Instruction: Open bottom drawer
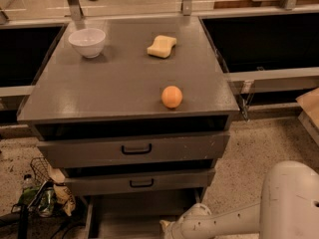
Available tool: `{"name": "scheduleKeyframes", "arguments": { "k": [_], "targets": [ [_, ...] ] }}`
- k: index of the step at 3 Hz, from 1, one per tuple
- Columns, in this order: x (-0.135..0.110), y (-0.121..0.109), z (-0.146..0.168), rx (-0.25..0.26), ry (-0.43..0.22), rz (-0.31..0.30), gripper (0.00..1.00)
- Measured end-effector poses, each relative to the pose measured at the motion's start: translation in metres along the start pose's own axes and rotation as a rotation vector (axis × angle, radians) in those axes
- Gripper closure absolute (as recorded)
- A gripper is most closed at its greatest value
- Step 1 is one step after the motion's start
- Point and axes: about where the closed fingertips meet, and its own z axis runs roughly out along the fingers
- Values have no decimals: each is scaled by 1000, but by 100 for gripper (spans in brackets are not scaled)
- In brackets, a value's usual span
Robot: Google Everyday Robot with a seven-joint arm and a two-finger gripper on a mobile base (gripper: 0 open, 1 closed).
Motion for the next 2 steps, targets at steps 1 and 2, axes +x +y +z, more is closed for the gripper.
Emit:
{"name": "scheduleKeyframes", "arguments": {
  "k": [1, 2],
  "targets": [
    [0, 8, 25, -38, 0, -1, 0],
    [0, 8, 26, -38, 1, -2, 0]
  ]
}}
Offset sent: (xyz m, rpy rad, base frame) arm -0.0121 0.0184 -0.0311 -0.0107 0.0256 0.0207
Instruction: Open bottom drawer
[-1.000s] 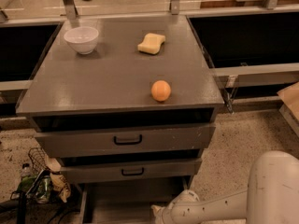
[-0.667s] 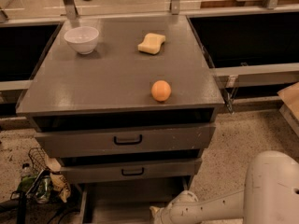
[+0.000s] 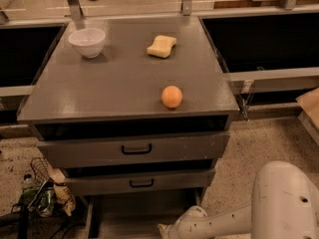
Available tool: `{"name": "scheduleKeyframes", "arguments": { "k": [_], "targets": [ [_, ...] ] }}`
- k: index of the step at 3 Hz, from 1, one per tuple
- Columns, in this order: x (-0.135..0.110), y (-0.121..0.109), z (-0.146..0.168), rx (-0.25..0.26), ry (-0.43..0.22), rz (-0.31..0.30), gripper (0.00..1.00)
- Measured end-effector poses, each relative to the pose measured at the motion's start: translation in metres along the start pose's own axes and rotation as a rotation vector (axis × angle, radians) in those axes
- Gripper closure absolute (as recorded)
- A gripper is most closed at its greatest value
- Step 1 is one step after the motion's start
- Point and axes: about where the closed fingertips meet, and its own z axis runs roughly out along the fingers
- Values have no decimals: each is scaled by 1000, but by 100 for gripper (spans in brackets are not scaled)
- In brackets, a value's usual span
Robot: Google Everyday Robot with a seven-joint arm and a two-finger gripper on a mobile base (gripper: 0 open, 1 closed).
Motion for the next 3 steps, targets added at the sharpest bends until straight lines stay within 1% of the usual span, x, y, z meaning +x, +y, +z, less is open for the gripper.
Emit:
{"name": "scheduleKeyframes", "arguments": {
  "k": [1, 2, 3],
  "targets": [
    [1, 3, -23, 39, -72, 0, 0],
    [1, 4, -23, 38, -72, -1, 0],
    [5, -3, -22, 44, -38, -4, 0]
  ]
}}
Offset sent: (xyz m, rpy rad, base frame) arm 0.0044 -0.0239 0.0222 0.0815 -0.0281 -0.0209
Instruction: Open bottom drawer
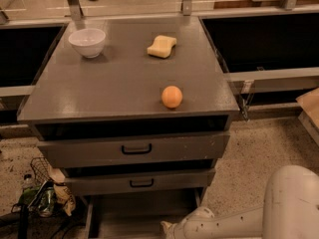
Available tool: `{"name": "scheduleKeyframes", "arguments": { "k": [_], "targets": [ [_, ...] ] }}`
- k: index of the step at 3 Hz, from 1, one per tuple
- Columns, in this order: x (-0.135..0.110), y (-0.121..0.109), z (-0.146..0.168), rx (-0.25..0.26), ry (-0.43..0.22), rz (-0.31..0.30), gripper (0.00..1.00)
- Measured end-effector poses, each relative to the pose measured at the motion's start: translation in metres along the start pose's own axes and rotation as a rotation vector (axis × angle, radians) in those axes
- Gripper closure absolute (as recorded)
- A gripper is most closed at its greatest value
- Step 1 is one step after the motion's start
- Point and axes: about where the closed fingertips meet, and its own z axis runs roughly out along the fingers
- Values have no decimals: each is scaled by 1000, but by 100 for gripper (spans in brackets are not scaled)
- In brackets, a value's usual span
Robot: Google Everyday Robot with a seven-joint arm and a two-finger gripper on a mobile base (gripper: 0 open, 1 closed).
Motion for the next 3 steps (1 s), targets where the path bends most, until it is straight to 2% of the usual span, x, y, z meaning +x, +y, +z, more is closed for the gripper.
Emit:
{"name": "scheduleKeyframes", "arguments": {
  "k": [1, 2, 3],
  "targets": [
    [8, -9, 12, 2, 73, -4, 0],
    [8, -9, 12, 3, 72, -2, 0],
    [3, 8, 27, -60, 49, -17, 0]
  ]
}}
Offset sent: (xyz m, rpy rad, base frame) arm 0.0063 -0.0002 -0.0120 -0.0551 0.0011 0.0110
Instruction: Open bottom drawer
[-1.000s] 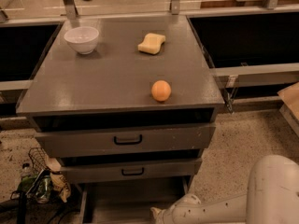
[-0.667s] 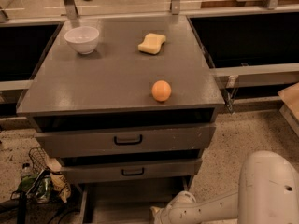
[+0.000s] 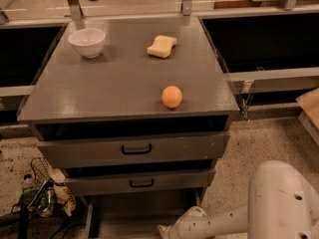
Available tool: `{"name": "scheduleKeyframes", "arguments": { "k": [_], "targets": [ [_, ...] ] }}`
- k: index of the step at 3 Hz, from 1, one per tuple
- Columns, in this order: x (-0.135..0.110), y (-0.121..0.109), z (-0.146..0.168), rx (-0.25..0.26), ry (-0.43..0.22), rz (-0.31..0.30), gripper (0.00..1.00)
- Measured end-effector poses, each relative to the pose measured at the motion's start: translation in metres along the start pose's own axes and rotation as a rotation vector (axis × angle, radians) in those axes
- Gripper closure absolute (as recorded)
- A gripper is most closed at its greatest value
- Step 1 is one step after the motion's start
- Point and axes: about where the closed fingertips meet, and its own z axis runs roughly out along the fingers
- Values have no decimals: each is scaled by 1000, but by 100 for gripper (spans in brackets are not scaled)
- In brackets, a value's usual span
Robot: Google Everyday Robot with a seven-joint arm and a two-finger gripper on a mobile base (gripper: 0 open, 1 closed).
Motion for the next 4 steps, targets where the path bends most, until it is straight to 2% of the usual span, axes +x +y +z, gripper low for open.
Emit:
{"name": "scheduleKeyframes", "arguments": {
  "k": [1, 2, 4],
  "targets": [
    [-4, 13, 13, -70, -39, 20, 0],
    [-5, 17, 14, -92, -55, 35, 0],
    [-5, 23, 13, -123, -76, 21, 0]
  ]
}}
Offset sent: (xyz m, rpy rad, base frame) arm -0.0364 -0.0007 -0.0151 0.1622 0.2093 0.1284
